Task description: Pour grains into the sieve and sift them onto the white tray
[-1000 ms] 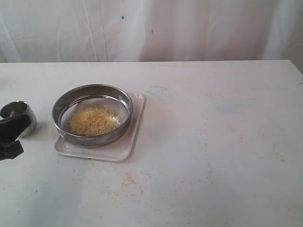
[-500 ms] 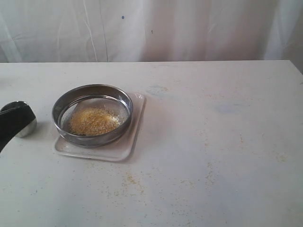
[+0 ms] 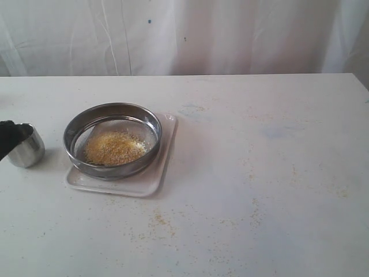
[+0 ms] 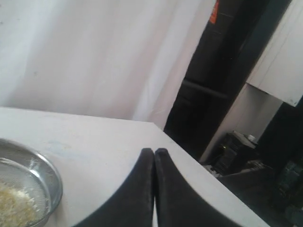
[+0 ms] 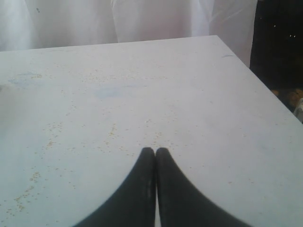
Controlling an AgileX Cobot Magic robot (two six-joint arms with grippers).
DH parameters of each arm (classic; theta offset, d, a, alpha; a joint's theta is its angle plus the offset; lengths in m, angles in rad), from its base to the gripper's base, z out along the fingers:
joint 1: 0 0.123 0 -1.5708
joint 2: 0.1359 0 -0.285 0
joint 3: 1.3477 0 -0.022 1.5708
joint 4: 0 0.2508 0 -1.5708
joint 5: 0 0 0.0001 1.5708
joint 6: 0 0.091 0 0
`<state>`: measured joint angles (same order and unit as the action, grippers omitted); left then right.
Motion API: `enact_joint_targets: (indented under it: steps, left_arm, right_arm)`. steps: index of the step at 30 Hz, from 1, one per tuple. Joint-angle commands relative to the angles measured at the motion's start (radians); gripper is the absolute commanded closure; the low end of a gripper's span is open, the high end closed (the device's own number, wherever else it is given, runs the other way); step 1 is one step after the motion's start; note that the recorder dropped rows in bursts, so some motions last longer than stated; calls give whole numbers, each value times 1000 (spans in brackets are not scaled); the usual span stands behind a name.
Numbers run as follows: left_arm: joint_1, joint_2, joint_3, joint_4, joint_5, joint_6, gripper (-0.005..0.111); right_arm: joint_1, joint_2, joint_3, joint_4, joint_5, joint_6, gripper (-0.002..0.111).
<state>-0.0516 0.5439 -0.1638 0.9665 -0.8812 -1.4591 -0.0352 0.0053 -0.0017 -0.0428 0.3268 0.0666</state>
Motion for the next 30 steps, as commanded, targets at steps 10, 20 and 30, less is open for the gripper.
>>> enact_joint_targets:
  steps: [10, 20, 30]
  left_arm:
    - [-81, -370, -2, 319, 403, -347, 107]
    - [-79, -401, -2, 516, 394, -530, 107]
    - [-79, -435, 0, 570, 389, -593, 107]
  right_arm:
    - [-3, -5, 2, -6, -12, -2, 108]
    - [-3, -5, 2, -6, -12, -2, 108]
    - [-3, -5, 2, -6, -12, -2, 108]
